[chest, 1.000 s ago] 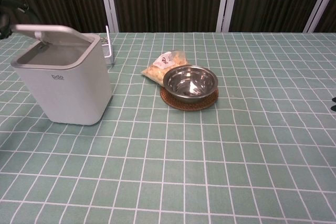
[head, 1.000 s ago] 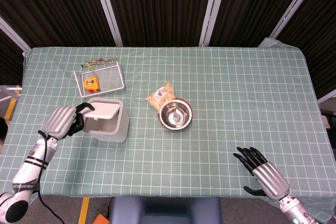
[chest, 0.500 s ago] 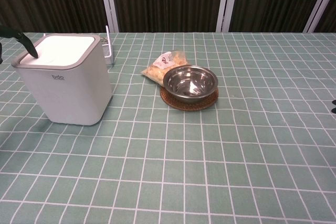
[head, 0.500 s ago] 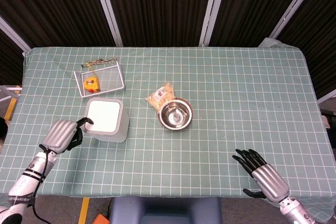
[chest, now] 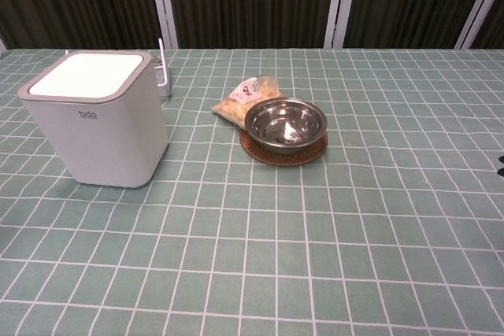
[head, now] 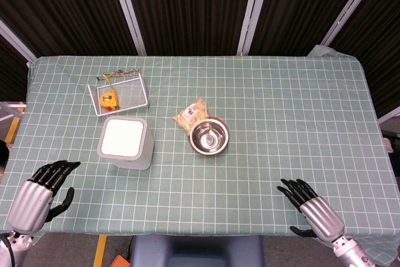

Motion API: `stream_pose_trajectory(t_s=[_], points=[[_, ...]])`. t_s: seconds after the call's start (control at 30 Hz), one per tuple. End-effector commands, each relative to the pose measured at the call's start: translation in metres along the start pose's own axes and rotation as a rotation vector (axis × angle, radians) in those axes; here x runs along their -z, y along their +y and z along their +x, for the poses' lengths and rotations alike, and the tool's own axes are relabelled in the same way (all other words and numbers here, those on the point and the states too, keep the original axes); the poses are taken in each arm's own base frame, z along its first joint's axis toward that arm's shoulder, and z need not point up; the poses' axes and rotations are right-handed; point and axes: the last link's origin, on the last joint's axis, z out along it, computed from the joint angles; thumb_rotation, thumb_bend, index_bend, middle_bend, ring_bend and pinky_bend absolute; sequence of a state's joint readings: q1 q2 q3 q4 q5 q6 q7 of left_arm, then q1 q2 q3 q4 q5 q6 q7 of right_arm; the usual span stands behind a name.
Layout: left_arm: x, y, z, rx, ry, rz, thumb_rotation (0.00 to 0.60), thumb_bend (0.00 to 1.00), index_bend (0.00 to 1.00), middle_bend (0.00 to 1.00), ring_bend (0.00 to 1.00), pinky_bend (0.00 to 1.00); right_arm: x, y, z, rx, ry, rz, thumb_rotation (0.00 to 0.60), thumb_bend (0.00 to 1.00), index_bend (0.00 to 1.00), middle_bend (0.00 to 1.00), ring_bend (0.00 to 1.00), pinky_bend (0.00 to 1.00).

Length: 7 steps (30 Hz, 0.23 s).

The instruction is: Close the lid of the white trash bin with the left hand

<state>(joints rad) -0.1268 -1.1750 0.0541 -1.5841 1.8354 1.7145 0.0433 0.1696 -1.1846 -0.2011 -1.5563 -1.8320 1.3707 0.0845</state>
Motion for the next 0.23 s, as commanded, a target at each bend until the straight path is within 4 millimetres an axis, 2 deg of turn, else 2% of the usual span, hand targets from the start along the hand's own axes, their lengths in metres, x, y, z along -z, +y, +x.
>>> stream_pose_trajectory(t_s=[0.03,0.23], points=[[0.0404,-0.0219,-0.0217,-0.034,-0.073,0.135,0.6,0.43,0.11,0.0,0.0,0.0,0.0013,-0.0009,-0.0004,0.003,0.001,-0.003,0.6,0.26,0.0,0.0,0.0,0.0],[0.0383,-0.0298,-0.0202,-0.029,-0.13,0.144,0.6,0.43,0.1,0.0,0.0,0.0,0.0013,-0.0012,-0.0005,0.009,0.013,-0.013,0.6,0.26,0.0,0.0,0.0,0.0]])
